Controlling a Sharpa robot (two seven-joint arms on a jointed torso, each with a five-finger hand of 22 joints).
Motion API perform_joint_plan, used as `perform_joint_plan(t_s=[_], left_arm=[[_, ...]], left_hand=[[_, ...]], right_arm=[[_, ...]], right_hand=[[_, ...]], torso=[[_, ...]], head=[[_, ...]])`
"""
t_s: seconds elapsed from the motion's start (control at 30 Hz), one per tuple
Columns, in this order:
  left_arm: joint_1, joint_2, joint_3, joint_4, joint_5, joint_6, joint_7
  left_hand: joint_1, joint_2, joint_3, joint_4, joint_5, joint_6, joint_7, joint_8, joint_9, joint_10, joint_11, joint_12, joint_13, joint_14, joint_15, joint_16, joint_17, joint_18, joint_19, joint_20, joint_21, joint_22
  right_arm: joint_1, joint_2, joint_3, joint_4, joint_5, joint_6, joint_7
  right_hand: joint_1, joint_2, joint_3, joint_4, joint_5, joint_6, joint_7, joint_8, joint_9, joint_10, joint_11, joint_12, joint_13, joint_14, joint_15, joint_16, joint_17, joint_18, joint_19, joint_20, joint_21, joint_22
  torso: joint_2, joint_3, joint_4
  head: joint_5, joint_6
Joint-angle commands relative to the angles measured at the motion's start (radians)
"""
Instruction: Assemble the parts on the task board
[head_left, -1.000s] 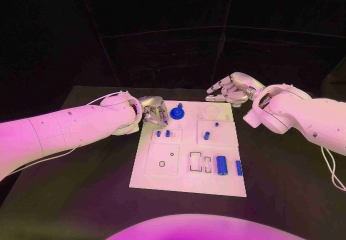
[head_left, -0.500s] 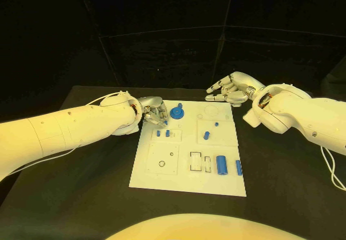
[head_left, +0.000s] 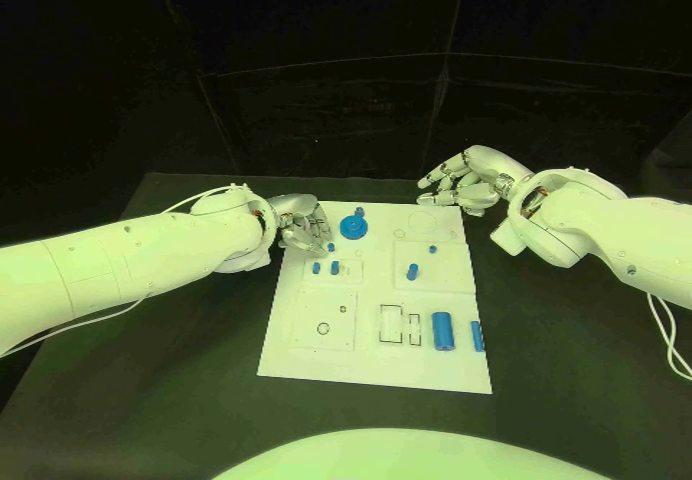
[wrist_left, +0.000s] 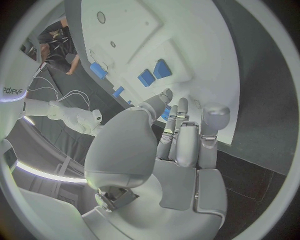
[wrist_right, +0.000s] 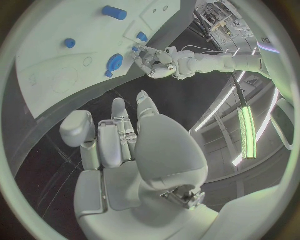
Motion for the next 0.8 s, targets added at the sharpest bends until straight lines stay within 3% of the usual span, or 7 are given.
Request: perform_joint_plan(t_s=[0.03, 0.1, 0.23, 0.37, 0.47, 0.67, 0.8], left_arm=[[0.001, -0.013, 0.001, 0.008, 0.061, -0.059, 0.048], [0.001, -0.027, 0.002, 0.013, 0.143, -0.109, 0.094], [0.001, -0.047, 0.002, 0.017, 0.299, -0.189, 0.176], [0.001, -0.066, 0.002, 0.028, 0.514, -0.247, 0.287], [0.002, -0.076, 0.002, 0.04, 0.689, -0.245, 0.371], [0.002, -0.092, 0.002, 0.077, 1.019, -0.191, 0.519], [0.001, -0.101, 0.001, 0.093, 1.1, -0.177, 0.561]], left_hand=[[-0.015, -0.025, -0.023, 0.007, -0.002, -0.03, 0.005, -0.018, 0.0, -0.027, 0.004, -0.015, -0.006, -0.002, 0.011, -0.006, -0.009, -0.003, -0.01, 0.008, -0.014, -0.01], [-0.036, -0.038, -0.058, 0.02, -0.002, -0.045, 0.01, -0.027, 0.003, -0.064, 0.012, -0.031, -0.011, -0.016, 0.018, -0.02, -0.044, 0.006, -0.037, 0.014, -0.053, -0.049], [-0.04, -0.033, -0.094, 0.031, -0.002, -0.045, 0.017, -0.028, 0.005, -0.09, 0.02, -0.036, -0.011, -0.037, 0.025, -0.043, -0.092, 0.017, -0.07, 0.022, -0.104, -0.096], [-0.03, -0.001, -0.105, 0.04, 0.001, -0.014, 0.026, -0.012, 0.01, -0.093, 0.03, -0.026, -0.007, -0.076, 0.035, -0.083, -0.176, 0.036, -0.13, 0.031, -0.196, -0.185], [-0.021, 0.02, -0.102, 0.043, 0.002, 0.024, 0.029, 0.008, 0.015, -0.065, 0.031, -0.003, -0.001, -0.091, 0.035, -0.095, -0.204, 0.042, -0.149, 0.034, -0.226, -0.211], [0.0, 0.047, -0.087, 0.037, 0.003, 0.047, 0.024, 0.021, 0.009, -0.048, 0.024, 0.026, 0.002, -0.218, 0.033, -0.225, -0.451, 0.052, -0.216, 0.034, -0.313, -0.274], [0.006, 0.052, -0.083, 0.034, 0.003, 0.046, 0.022, 0.02, 0.008, -0.043, 0.022, 0.035, 0.004, -0.217, 0.031, -0.223, -0.446, 0.053, -0.217, 0.033, -0.319, -0.278]], right_arm=[[0.002, -0.007, 0.0, 0.002, -0.15, 0.026, -0.055], [0.002, -0.014, 0.0, 0.006, -0.242, 0.044, -0.076], [0.001, -0.025, 0.0, 0.017, -0.383, 0.063, -0.103], [-0.008, -0.036, 0.0, 0.037, -0.527, 0.074, -0.133], [-0.016, -0.041, 0.0, 0.05, -0.605, 0.077, -0.151], [-0.037, -0.039, -0.001, 0.065, -0.725, 0.085, -0.181], [-0.052, -0.035, -0.001, 0.072, -0.763, 0.095, -0.188]], right_hand=[[0.037, 0.003, 0.0, -0.011, -0.019, 0.031, 0.001, 0.011, 0.001, -0.001, 0.0, -0.129, -0.119, 0.013, -0.007, -0.034, -0.036, 0.013, 0.001, -0.005, -0.008, -0.01], [0.07, 0.003, 0.003, -0.023, -0.026, 0.051, -0.003, 0.016, 0.0, 0.006, -0.001, -0.219, -0.206, 0.015, -0.007, -0.05, -0.051, 0.013, 0.005, -0.006, -0.011, -0.012], [0.101, 0.002, 0.008, -0.034, -0.03, 0.076, -0.007, 0.015, -0.003, 0.014, 0.001, -0.311, -0.299, 0.019, -0.006, -0.059, -0.058, 0.012, 0.011, -0.005, -0.012, -0.009], [0.121, 0.002, 0.011, -0.041, -0.042, 0.097, -0.014, 0.013, -0.005, 0.024, 0.001, -0.364, -0.364, 0.023, -0.007, -0.063, -0.062, 0.01, 0.017, -0.004, -0.009, -0.003], [0.131, 0.001, 0.013, -0.044, -0.05, 0.104, -0.015, 0.004, -0.008, 0.037, 0.001, -0.398, -0.413, 0.024, -0.005, -0.066, -0.065, 0.01, 0.02, -0.003, -0.008, -0.001], [0.139, -0.002, 0.015, -0.046, -0.054, 0.106, -0.01, -0.011, -0.01, 0.032, 0.01, -0.441, -0.472, 0.024, 0.001, -0.071, -0.071, 0.009, 0.021, 0.003, -0.009, -0.001], [0.142, -0.005, 0.019, -0.048, -0.058, 0.106, -0.004, -0.022, -0.01, 0.027, 0.016, -0.464, -0.508, 0.024, 0.007, -0.076, -0.078, 0.009, 0.021, 0.008, -0.01, -0.003]], torso=[[0.0, -0.0004, 0.0006], [0.0, 0.0003, 0.0003], [-0.001, 0.0, -0.001], [0.0, -0.0002, -0.0009], [0.0, 0.0005, -0.0008], [0.001, -0.0014, 0.0004], [0.001, -0.0006, 0.0009]], head=[[-0.002, 0.003], [-0.003, 0.005], [-0.011, 0.008], [-0.025, 0.014], [-0.042, 0.017], [-0.057, 0.022], [-0.061, 0.024]])
